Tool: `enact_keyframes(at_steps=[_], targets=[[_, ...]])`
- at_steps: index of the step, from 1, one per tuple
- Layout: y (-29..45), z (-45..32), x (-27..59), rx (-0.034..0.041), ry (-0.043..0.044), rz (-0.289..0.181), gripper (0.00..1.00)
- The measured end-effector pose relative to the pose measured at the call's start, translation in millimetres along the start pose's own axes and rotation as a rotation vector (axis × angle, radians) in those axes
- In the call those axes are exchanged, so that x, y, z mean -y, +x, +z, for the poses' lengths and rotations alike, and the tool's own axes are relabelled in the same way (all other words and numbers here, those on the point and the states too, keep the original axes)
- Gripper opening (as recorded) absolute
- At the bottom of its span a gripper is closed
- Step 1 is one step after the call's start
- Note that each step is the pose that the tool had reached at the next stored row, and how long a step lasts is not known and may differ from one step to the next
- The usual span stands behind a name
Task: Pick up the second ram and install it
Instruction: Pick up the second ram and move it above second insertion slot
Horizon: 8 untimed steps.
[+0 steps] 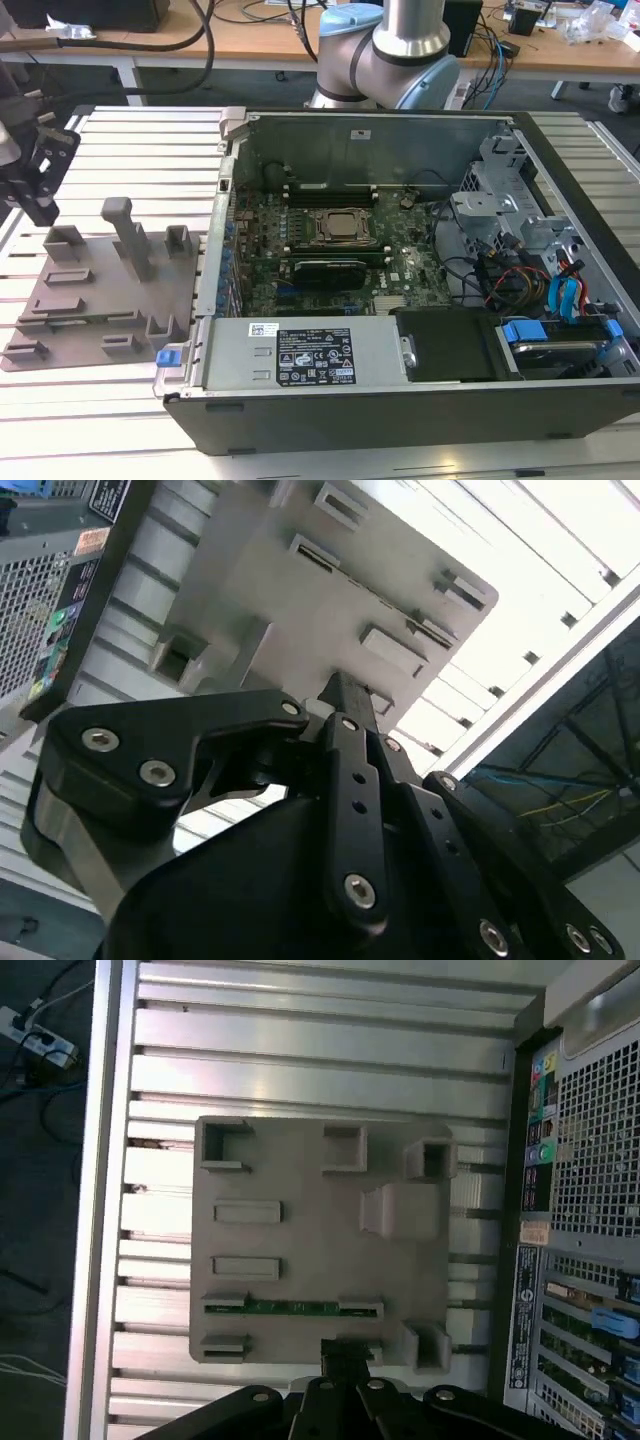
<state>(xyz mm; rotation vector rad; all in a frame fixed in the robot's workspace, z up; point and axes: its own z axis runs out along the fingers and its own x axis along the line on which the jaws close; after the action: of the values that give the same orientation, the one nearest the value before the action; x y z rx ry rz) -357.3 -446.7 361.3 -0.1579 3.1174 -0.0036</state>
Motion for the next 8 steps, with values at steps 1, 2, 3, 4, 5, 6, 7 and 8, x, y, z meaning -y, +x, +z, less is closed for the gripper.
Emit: enact_keyframes(at_steps=[1,2,3,4,5,6,7,8], targets=[[0.0,0.0,0.0,0.0001,-0.0009,-0.045,0.1],[0.0,0.0,0.0,0.0002,-0.0014,-0.071,0.1],[0.0,0.0,0.0,0.0004,-0.0021,-0.105,0.1],[0.0,0.0,0.0,0.0004,-0.0026,-0.13,0.1],[0.0,0.0,0.0,0.0005,-0.0031,-0.151,0.1],[0.0,0.0,0.0,0.0006,-0.0035,-0.176,0.1],[0.0,0.0,0.0,0.0006,-0.0039,-0.192,0.1],[0.0,0.0,0.0,0.0007,-0.0042,-0.211,0.1]])
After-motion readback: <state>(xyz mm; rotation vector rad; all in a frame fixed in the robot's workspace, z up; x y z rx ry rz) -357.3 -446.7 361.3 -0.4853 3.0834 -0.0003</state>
